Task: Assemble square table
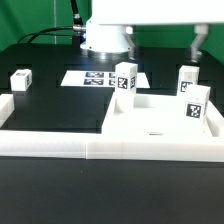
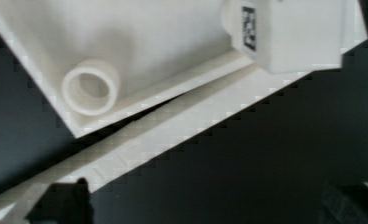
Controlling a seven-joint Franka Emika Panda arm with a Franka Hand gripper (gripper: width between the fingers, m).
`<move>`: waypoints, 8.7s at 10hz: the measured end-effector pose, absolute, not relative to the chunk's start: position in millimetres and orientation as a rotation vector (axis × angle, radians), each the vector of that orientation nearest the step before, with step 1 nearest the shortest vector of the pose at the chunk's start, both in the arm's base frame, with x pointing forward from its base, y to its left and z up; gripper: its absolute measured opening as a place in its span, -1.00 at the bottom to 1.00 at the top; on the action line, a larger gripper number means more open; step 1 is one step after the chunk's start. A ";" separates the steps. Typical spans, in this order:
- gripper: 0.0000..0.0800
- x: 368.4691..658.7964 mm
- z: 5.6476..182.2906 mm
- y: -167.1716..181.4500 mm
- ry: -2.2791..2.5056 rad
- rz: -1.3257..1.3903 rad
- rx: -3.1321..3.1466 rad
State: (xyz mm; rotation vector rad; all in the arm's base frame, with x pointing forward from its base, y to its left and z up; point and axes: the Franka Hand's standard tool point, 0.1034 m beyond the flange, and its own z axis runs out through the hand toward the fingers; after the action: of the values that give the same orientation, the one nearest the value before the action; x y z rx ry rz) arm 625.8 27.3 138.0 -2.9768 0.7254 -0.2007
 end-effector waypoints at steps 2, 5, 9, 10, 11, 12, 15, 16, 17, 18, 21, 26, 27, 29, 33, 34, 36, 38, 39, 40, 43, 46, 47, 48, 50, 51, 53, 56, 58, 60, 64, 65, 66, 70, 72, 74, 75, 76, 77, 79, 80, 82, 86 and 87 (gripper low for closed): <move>0.62 627.8 143.7 1.6 0.475 -0.238 -3.043; 0.62 627.6 143.1 1.4 0.389 -0.240 -3.062; 0.62 589.3 122.9 -54.1 0.290 -0.169 -3.059; 0.62 574.6 117.9 -71.2 0.260 -0.151 -3.066; 0.62 557.8 109.9 -96.2 0.196 -0.186 -3.086; 0.62 534.8 99.7 -117.2 0.216 -0.174 -3.096; 0.62 528.5 94.7 -122.8 0.235 -0.194 -3.111; 0.62 528.1 94.2 -123.0 0.236 -0.192 -3.111; 0.62 528.1 94.1 -123.0 0.236 -0.192 -3.111; 0.62 528.0 93.9 -123.0 0.236 -0.192 -3.111; 0.62 486.1 74.5 -158.0 0.058 -0.133 -3.150; 0.62 431.9 65.1 -208.7 0.012 -0.013 -3.147; 0.62 432.0 64.4 -206.0 0.001 0.000 -3.141; 0.62 426.2 60.0 -202.5 0.082 0.071 -3.107; 0.62 412.9 35.3 -222.9 0.076 0.553 -3.033; 0.62 409.6 34.9 -221.7 0.062 0.663 -3.029; 0.62 401.0 34.8 -211.0 0.112 0.955 -2.911; 0.62 395.2 40.2 -195.9 0.121 1.146 -2.798; 0.62 392.2 38.7 -196.9 0.134 1.257 -2.729; 0.62 390.4 33.7 -199.6 0.145 1.341 -2.679; 0.62 390.5 28.9 -202.6 0.138 1.340 -2.683; 0.62 385.7 26.8 -216.8 -0.005 1.361 -2.695; 0.62 384.6 25.0 -217.7 -0.021 1.354 -2.695; 0.62 377.6 20.0 -217.1 -0.003 1.369 -2.687; 0.62 368.2 12.9 -215.4 0.032 1.399 -2.681; 0.62 368.8 13.2 -215.7 0.032 1.397 -2.683; 0.32 368.7 13.1 -215.7 0.032 1.397 -2.683; -0.27 368.5 13.5 -216.0 0.032 1.399 -2.682; -0.27 368.5 13.6 -216.2 0.033 1.399 -2.682; -0.27 368.5 13.6 -216.2 0.033 1.399 -2.682; -0.27 387.3 32.6 -207.9 -0.011 1.370 -2.699; -0.27 408.1 59.5 -195.5 -0.046 1.328 -2.719; -0.27 420.3 77.8 -188.7 -0.058 1.307 -2.726; -0.27 433.4 95.2 -195.5 -0.002 1.141 -2.809; -0.27 442.7 101.5 -189.7 0.038 0.963 -2.883; -0.27 488.6 144.8 -148.8 0.126 0.773 -2.940; -0.27 518.6 159.3 -131.8 0.224 0.662 -2.992; -0.27 544.1 156.6 -114.2 0.273 0.486 -3.058; -0.27 546.9 149.8 -99.6 0.325 0.393 -3.055; -0.27 552.8 150.9 -104.8 0.308 0.165 -3.097; -0.27 553.9 149.9 -105.5 0.309 0.090 -3.109; -0.27 556.2 149.4 -104.8 0.313 -0.099 -3.130; -0.27 576.4 153.8 -15.2 0.428 -0.531 -3.057; -0.27 574.9 153.5 -21.7 0.408 -0.523 -3.066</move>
Offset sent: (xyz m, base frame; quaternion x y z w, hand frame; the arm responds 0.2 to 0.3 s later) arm 0.0000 0.0000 0.0000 0.0000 0.0000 -0.1296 0.9916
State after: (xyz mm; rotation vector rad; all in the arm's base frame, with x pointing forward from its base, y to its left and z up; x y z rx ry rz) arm 574.9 -21.7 153.5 -3.0657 0.4079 -0.5225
